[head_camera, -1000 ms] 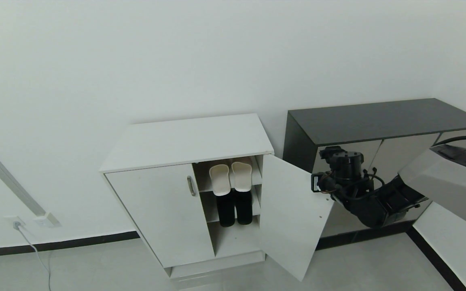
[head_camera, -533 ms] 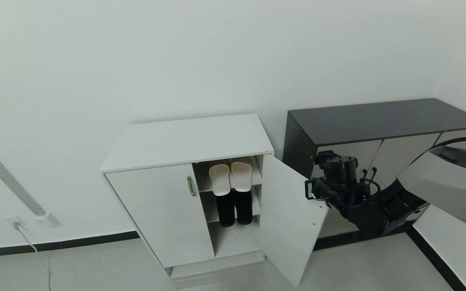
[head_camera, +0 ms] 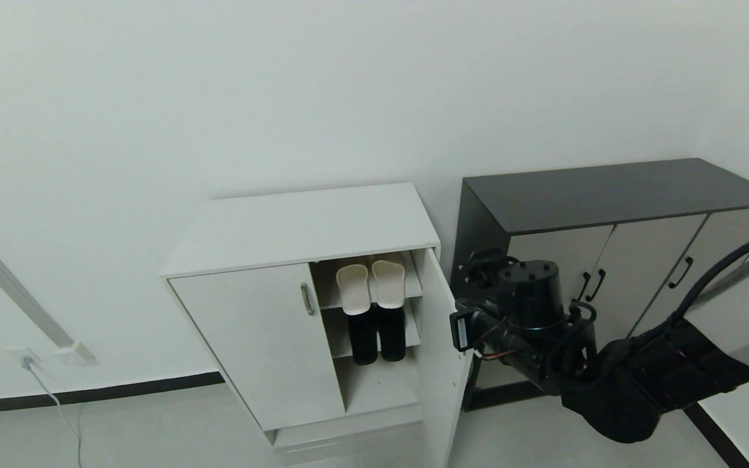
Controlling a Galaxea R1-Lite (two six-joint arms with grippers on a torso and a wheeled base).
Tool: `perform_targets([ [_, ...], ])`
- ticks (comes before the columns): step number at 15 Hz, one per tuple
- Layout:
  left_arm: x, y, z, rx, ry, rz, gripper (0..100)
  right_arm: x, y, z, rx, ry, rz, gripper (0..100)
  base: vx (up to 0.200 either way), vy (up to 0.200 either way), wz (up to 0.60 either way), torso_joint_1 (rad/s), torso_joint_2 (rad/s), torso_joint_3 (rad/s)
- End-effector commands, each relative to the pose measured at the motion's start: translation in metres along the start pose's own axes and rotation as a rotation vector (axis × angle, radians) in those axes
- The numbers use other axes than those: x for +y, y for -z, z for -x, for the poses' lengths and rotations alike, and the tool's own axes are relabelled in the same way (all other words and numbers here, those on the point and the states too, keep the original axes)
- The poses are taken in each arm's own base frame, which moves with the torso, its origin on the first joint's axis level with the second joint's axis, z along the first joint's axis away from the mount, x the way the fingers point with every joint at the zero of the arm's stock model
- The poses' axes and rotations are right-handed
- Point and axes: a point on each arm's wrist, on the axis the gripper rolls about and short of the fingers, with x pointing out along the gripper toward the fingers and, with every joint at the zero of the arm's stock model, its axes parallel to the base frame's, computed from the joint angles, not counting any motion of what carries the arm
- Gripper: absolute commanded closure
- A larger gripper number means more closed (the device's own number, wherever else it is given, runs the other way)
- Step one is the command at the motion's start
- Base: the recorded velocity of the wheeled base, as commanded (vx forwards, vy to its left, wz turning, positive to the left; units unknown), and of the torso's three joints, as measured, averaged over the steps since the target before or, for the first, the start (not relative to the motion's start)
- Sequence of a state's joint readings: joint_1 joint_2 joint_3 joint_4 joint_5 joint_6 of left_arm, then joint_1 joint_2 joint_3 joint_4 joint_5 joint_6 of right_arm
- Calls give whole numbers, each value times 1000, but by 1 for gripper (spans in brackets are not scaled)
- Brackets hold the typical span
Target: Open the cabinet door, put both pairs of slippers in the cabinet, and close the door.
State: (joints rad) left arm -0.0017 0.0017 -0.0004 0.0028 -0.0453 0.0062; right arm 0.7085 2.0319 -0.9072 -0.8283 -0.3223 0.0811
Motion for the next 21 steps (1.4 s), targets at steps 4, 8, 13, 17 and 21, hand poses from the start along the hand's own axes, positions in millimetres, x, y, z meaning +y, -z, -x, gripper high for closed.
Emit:
perform_targets([
  [4,0,0,0,2,1,0,100,2,2,13,-1,-34,24,100,0,0,0,0,0,0],
  [8,0,0,0,2,-1,0,100,3,3,14,-4,-37,26,100,0,0,0,0,0,0],
  [13,0,0,0,2,-1,0,100,2,7,14,0,-64,27,100,0,0,360,-2,1,1],
  [17,0,0,0,1,-1,0,100,-1,11,14,0,-102,24,100,0,0,0,0,0,0],
  [21,0,0,0,2,-1,0,100,-23,22,32,49,-59,89,100,0,0,0,0,0,0],
])
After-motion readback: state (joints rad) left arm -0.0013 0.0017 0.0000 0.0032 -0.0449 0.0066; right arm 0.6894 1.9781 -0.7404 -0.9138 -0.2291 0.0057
